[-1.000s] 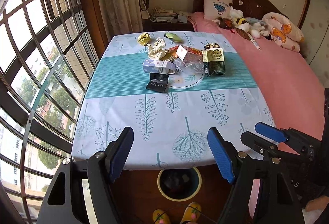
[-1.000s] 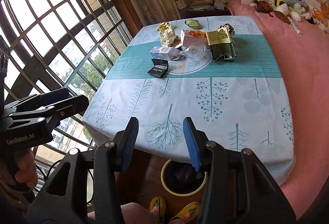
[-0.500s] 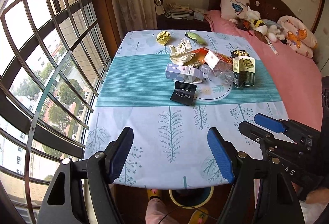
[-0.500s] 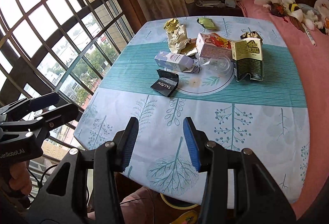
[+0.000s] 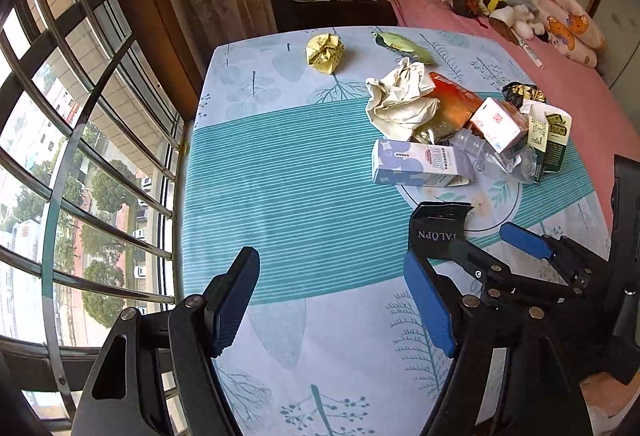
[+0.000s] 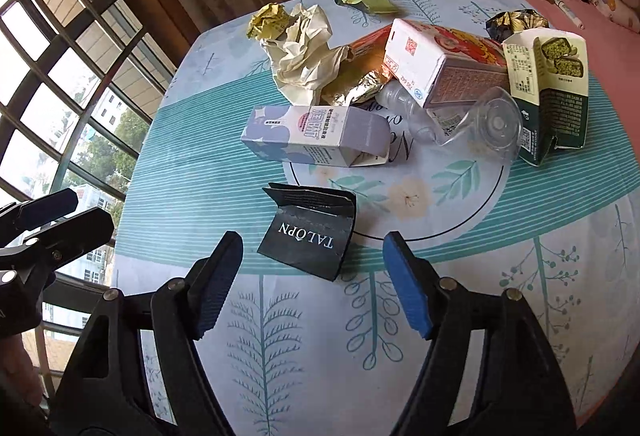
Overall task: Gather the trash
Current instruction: 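Reach the right tool to the black TALOPN box and grasp it, then grasp the white-purple lens-solution box with the left tool while the right tool holds the TALOPN box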
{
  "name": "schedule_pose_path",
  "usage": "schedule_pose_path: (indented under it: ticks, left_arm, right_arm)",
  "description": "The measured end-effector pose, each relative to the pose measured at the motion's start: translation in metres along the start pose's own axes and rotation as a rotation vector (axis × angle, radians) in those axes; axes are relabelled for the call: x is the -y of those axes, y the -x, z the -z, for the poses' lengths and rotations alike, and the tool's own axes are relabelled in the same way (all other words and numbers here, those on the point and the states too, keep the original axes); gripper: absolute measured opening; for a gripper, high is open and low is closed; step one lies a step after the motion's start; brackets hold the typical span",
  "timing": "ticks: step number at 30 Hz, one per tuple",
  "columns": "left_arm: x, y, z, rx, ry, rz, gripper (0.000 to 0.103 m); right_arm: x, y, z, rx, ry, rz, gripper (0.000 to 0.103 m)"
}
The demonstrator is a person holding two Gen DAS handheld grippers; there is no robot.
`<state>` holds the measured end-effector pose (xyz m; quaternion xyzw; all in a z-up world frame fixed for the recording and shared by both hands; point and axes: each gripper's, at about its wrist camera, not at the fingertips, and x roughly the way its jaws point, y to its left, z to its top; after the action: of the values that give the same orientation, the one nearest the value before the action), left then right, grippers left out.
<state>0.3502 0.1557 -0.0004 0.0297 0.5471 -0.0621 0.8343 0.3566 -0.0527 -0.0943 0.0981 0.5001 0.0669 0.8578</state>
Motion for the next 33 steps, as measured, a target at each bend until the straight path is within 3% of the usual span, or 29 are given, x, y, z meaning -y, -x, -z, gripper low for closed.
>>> schedule_pose_path:
  ticks: [5,12,15,18,28,33]
  left_arm:
    - [-0.020,-0.042,-0.027,-0.030,-0.041,0.011,0.076]
    - [-0.019,-0.069,-0.050,-0.029,-0.134,0.046,0.076]
    - [-0.013,-0.075,-0.056,-0.029,-0.195,0.071,0.076]
    - [-0.003,-0.078,-0.064,-0.020,-0.270,0.106,0.076]
    - [0.059,-0.100,-0.082,0.013,-0.633,0.171,0.076]
    - [0.086,-0.124,-0.086,-0.029,-0.743,0.188,0.076]
  right_arm:
    - [-0.016,-0.045,-0.004,0.006,-0.038,0.104,0.074]
    - [-0.046,-0.076,-0.006,0.074,0.006,0.265,0.078]
    - [-0.053,-0.081,-0.007,0.089,0.016,0.309,0.072]
    - [-0.051,-0.082,-0.009,0.103,-0.002,0.315,0.058]
    - [0.004,-0.051,0.005,0.081,-0.161,0.290,0.057]
    - [0.024,-0.033,0.016,0.089,-0.233,0.289,0.057]
